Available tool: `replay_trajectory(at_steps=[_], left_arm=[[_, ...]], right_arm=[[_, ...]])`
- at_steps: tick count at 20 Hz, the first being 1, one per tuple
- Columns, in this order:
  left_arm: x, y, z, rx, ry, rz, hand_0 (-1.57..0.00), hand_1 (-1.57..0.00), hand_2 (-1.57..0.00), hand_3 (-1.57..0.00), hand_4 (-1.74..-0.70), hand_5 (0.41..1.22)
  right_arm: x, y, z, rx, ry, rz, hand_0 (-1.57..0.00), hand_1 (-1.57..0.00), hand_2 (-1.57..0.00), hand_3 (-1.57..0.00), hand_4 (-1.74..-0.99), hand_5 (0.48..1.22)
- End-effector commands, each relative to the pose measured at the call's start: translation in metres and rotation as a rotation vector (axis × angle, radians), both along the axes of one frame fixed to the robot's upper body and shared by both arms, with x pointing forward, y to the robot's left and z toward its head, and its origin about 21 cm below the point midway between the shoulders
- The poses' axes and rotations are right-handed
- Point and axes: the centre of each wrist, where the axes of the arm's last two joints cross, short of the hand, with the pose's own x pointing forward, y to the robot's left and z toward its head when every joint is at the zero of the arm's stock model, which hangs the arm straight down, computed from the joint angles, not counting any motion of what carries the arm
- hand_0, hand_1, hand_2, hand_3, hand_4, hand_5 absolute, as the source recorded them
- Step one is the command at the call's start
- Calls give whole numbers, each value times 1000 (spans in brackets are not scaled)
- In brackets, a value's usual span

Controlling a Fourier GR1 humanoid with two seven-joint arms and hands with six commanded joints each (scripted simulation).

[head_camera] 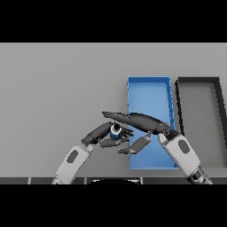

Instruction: Pick up the blue pipe and place it into the blue bin.

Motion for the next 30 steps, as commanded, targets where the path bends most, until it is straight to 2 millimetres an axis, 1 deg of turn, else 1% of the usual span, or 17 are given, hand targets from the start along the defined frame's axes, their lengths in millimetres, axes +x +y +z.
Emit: replay_trajectory(at_steps=[1,4,6,7,8,9,10,12,13,15,18,21,25,26,27,28,30], left_arm=[[0,1,0,-15,7,-5,-1571,-1571,-1571,-1571,-1474,1221],[-1,0,-2,-16,7,-23,-1571,-1571,-1571,-1571,-1454,1221],[2,-1,-3,-22,7,-23,-1571,-1571,-1571,-1571,-1460,1221],[4,0,-1,-5,17,-3,-1571,-1571,-1571,-1571,-1515,1221],[3,-2,1,-4,32,-1,-1571,-1571,-1541,-1304,-1560,1221],[3,-3,-1,-8,43,0,-1571,-1571,-1528,-1139,-1596,1221],[3,0,-2,-6,37,2,-1571,-1571,-1537,-1163,-1625,1221],[2,0,0,-29,23,-8,-1571,-1571,-1549,-1228,-1667,1221],[1,-2,-1,-29,29,-10,-1571,-1571,-1553,-1271,-1682,1221],[1,-3,-3,-5,35,-2,-1571,-1571,-1560,-1331,-1703,1221],[2,-4,0,-23,10,-16,-1571,-1571,-1539,-1412,-1722,1221],[2,-3,0,-20,-5,-16,-1571,-1571,-1555,-1432,-1731,1221],[1,-2,-3,-14,12,7,-1571,-1571,-1564,-1434,-1732,1221],[3,-1,0,-13,-2,7,-1571,-1571,-1566,-1264,-1734,1221],[4,0,2,-9,-24,6,-1446,-1368,-1336,-1051,-1629,1221],[4,2,1,7,-30,-2,-1175,-1094,-1069,-841,-1512,1221],[2,5,-2,25,-46,-38,-752,-700,-684,-538,-1319,1221]], right_arm=[[1,6,-1,-5,18,13,1,1,1,1,-1194,514],[8,23,-2,-29,23,46,1,-9,-20,1,-1214,511],[13,32,-1,-45,25,61,-24,-108,-130,-49,-1222,517],[14,35,-3,-46,34,71,-166,-241,-249,-143,-1255,519],[14,33,-2,-48,30,82,-398,-437,-428,-307,-1303,520],[14,39,-3,-56,24,90,-630,-652,-657,-504,-1383,523],[13,45,-4,-58,24,94,-818,-836,-840,-662,-1446,527],[11,46,-4,-25,41,114,-1089,-1101,-1103,-896,-1537,600],[13,45,-6,-4,57,115,-1186,-1195,-1196,-1031,-1513,671],[16,48,-7,20,75,109,-1324,-1330,-1331,-1225,-1481,869],[10,50,-9,63,20,147,-1445,-1448,-1448,-1394,-1477,1041],[7,50,-10,75,52,142,-1506,-1508,-1508,-1480,-1488,1129],[6,51,-18,97,119,125,-1545,-1545,-1545,-1534,-1494,1183],[5,50,-16,112,117,125,-1550,-1550,-1550,-1541,-1495,1191],[5,47,-15,129,102,113,-1554,-1554,-1555,-1547,-1496,1197],[4,48,-13,130,95,109,-1557,-1558,-1558,-1552,-1496,1202],[2,49,-13,129,98,109,-1562,-1563,-1563,-1559,-1497,1209]])
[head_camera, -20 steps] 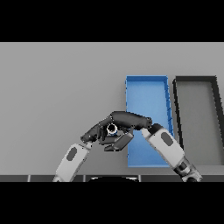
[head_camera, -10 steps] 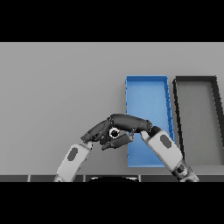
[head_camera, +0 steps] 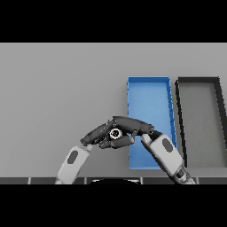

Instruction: Pick up the blue pipe and place it into the blue bin.

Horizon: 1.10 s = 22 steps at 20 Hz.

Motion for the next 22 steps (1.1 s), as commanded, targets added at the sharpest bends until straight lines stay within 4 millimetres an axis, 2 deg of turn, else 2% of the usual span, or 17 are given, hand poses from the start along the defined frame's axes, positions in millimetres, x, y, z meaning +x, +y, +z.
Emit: replay_trajectory(at_steps=[1,3,5,8,10,13,16,20,22], left_arm=[[1,-2,1,29,15,0,-601,-560,-547,-430,-1250,1221],[4,2,1,57,22,-10,-384,-358,-350,-275,-1134,1063],[2,5,-1,90,60,5,-246,-229,-223,-175,-1059,912],[7,8,-1,126,89,28,-125,-117,-114,-89,-991,729],[4,8,-3,117,110,43,-80,-74,-73,-57,-975,642],[7,2,-2,142,138,61,-40,-38,-37,-29,-968,557],[10,2,0,135,142,75,-20,-19,-18,-14,-971,519],[6,1,-4,146,151,79,-8,-7,-7,-5,-973,489],[7,4,-5,167,156,84,-5,-4,-4,-3,-965,479]], right_arm=[[0,2,0,-10,0,-9,-1564,-1564,-1564,-1561,-1498,1211],[-1,2,2,-21,-4,-27,-1567,-1567,-1567,-1565,-1498,1215],[1,0,3,0,-4,-18,-1568,-1568,-1568,-1567,-1499,1217],[2,2,3,18,-21,-21,-1570,-1570,-1570,-1569,-1499,1219],[2,3,2,12,-18,-29,-1570,-1570,-1570,-1570,-1499,1220],[2,3,3,46,-17,-21,-1571,-1571,-1571,-1570,-1498,1220],[6,5,14,72,19,-28,-1571,-1571,-1571,-1571,-1496,1221],[11,2,51,105,104,-26,-1571,-1571,-1571,-1571,-1494,1221],[16,-5,79,177,103,-22,-1571,-1571,-1571,-1571,-1495,1221]])
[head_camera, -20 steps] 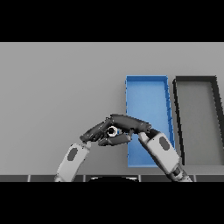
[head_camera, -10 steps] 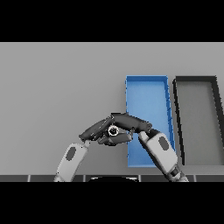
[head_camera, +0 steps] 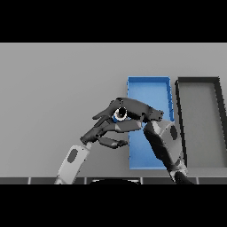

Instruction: Pick up the blue pipe and place it into the blue bin.

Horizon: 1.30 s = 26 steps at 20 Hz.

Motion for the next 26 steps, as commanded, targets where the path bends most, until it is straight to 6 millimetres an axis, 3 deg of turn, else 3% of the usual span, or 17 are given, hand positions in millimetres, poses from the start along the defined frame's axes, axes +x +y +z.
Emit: replay_trajectory(at_steps=[1,3,6,8,10,17,23,26], left_arm=[[-2,0,-2,8,7,-5,-3,-3,-3,-2,-961,475],[-4,2,0,0,-4,2,-2,-2,-2,-1,-954,474],[-3,2,3,-4,-23,-3,0,0,0,0,-947,468],[-8,9,1,-13,-33,-4,0,0,0,0,-948,466],[-7,10,4,-9,-19,6,0,0,0,1,-950,470],[-1,11,5,10,-28,18,1,1,1,1,-943,465],[-4,10,5,-9,-54,24,1,1,1,1,-929,462],[-4,11,4,-2,-57,34,1,1,1,1,-928,465]], right_arm=[[5,-2,10,20,15,-1,-1571,-1571,-1571,-1571,-1496,1221],[15,-2,38,83,4,-23,-1571,-1571,-1571,-1571,-1497,1221],[34,-18,62,152,-19,-155,-1571,-1571,-1571,-1571,-1498,1221],[48,-32,71,149,-43,-233,-1571,-1571,-1571,-1571,-1498,1221],[60,-46,66,131,-37,-341,-1571,-1571,-1571,-1571,-1498,1221],[87,-92,20,-36,108,-604,-1571,-1571,-1571,-1571,-1499,1221],[82,-120,-32,-204,266,-774,-1571,-1571,-1571,-1571,-1500,1221],[80,-125,-63,-267,346,-856,-1571,-1571,-1571,-1571,-1500,1221]])
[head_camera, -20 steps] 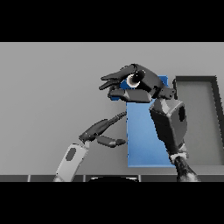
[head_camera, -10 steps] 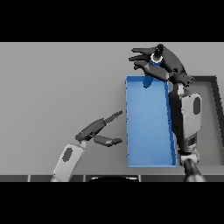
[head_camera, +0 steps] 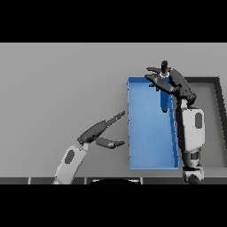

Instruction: Pick up the blue pipe and place it into the blue bin.

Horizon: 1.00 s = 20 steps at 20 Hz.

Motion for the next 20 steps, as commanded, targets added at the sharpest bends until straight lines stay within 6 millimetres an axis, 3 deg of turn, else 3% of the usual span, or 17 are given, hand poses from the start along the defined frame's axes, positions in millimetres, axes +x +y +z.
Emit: replay_trajectory(at_steps=[1,5,7,9,10,11,12,14,16,18,20], left_arm=[[2,1,0,0,1,3,1,1,1,1,-928,466],[1,1,-3,7,-10,9,1,1,1,1,-923,476],[4,2,0,8,-18,4,1,1,1,1,-922,480],[2,-1,-3,11,-14,3,1,1,1,1,-920,484],[1,1,-1,10,-27,6,1,1,1,1,-919,486],[2,0,-2,14,-21,7,1,1,1,1,-918,489],[2,3,-3,14,-18,9,1,1,1,1,-920,491],[2,-1,0,6,-27,8,1,1,1,1,-921,493],[2,2,-1,6,-22,5,1,1,1,1,-924,493],[2,0,-1,2,-21,2,1,1,1,1,-926,494],[2,3,0,0,-16,5,1,1,1,1,-926,494]], right_arm=[[0,-1,-8,-8,26,-24,-1571,-1571,-1571,-1571,-1500,1221],[4,-3,-40,-27,157,-76,-1571,-1571,-1571,-1571,-1497,1221],[6,-7,-57,-45,235,-94,-1571,-1571,-1571,-1005,-1585,1221],[8,-8,-71,-65,312,-115,-1571,-1571,-1571,-643,-1641,1221],[8,-6,-76,-61,346,-125,-1571,-1571,-1571,-514,-1661,1221],[7,-5,-82,-57,386,-133,-1571,-1571,-1571,-411,-1677,1171],[9,-5,-82,-59,418,-153,-1571,-1571,-1518,-455,-1626,1161],[10,-6,-80,-58,474,-193,-1084,-1025,-987,-291,-1469,1148],[8,-9,-75,-81,499,-223,-693,-656,-631,-186,-1370,1125],[4,-2,-63,-211,454,-126,-443,-419,-404,-118,-1307,1068],[-1,2,-60,-372,405,-58,-283,-268,-258,-75,-1250,962]])
